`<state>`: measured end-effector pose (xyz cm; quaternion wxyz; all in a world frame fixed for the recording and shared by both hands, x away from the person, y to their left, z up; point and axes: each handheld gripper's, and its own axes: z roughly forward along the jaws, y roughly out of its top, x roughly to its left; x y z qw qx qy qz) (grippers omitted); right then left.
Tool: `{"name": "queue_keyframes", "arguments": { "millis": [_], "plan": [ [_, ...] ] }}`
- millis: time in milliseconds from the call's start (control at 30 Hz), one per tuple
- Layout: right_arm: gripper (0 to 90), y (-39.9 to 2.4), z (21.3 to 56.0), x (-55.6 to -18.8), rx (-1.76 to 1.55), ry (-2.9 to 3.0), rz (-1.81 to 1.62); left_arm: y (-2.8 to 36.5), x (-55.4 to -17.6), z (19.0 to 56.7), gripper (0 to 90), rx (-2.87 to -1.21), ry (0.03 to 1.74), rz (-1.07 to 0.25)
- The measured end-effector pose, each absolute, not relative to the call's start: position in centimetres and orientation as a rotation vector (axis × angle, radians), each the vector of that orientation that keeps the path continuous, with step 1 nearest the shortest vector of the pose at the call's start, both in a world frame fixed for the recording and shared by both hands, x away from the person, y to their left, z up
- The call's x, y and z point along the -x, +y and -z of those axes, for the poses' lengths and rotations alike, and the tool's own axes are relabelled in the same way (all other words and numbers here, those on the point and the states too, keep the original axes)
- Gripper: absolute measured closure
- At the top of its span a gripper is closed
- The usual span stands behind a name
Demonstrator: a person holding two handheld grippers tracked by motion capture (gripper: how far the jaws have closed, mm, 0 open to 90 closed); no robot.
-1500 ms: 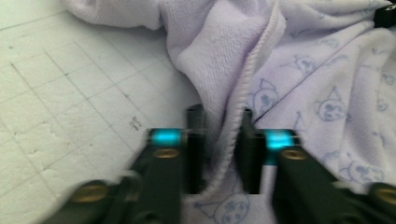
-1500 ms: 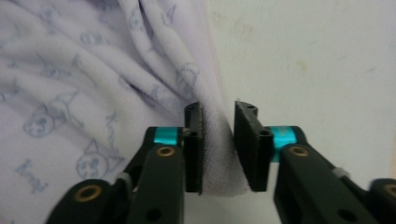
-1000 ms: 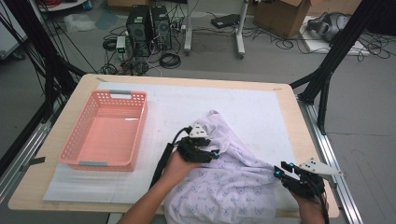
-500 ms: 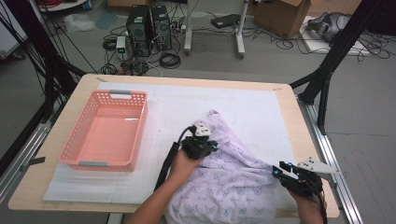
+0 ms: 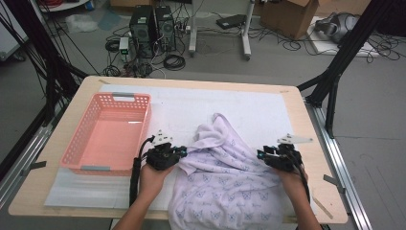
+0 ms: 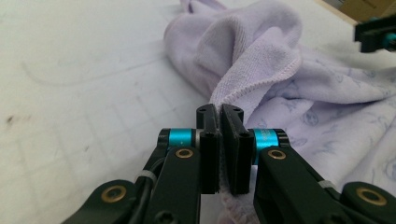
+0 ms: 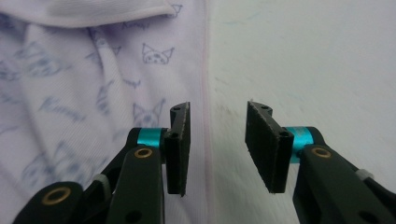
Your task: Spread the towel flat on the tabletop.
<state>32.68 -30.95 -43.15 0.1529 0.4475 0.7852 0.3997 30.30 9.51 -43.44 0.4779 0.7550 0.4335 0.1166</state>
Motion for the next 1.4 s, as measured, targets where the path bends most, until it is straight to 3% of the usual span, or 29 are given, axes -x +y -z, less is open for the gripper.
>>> {"name": "queue_keyframes", "arguments": {
  "millis": [167,267,333,467,800,833,900,967,1167,1400],
  "plan": [
    [58.0,-27.7,43.9,-35.9,-1.259,2.359,-1.109,9.8,-29.6,44.4,85.1,-1.856,1.06,-0.264],
    [69.0,-26.6,44.2,-36.6,-1.259,2.363,-1.045,9.9,-29.5,44.7,85.1,-1.854,1.054,-0.255],
    [85.6,-26.7,44.1,-36.6,-1.256,2.36,-1.022,10.0,-29.6,44.7,85.1,-1.856,1.054,-0.256],
    [87.6,-28.2,43.6,-35.7,-1.278,2.322,-0.985,9.9,-29.6,44.8,85.1,-1.856,1.053,-0.262],
    [87.1,-36.7,43.0,-30.6,-1.469,2.125,-0.922,8.4,-30.2,45.0,84.4,-1.912,1.015,-0.287],
    [85.2,-36.9,43.0,-30.1,-1.481,2.111,-0.938,8.2,-30.2,44.9,79.9,-1.909,1.019,-0.291],
    [72.5,-37.0,43.2,-29.3,-1.466,2.089,-0.967,7.8,-30.4,44.5,59.1,-1.919,1.019,-0.309],
    [66.5,-37.0,43.2,-28.7,-1.438,2.057,-1.037,7.2,-30.7,43.6,54.1,-1.92,0.977,-0.319],
    [63.1,-36.7,42.6,-28.1,-1.385,2.034,-1.121,3.6,-31.8,40.8,53.7,-1.955,0.804,-0.3],
    [62.3,-36.9,42.8,-28.1,-1.395,2.04,-1.156,-1.8,-33.4,41.6,53.2,-2.099,0.698,-0.225]
  ]
}}
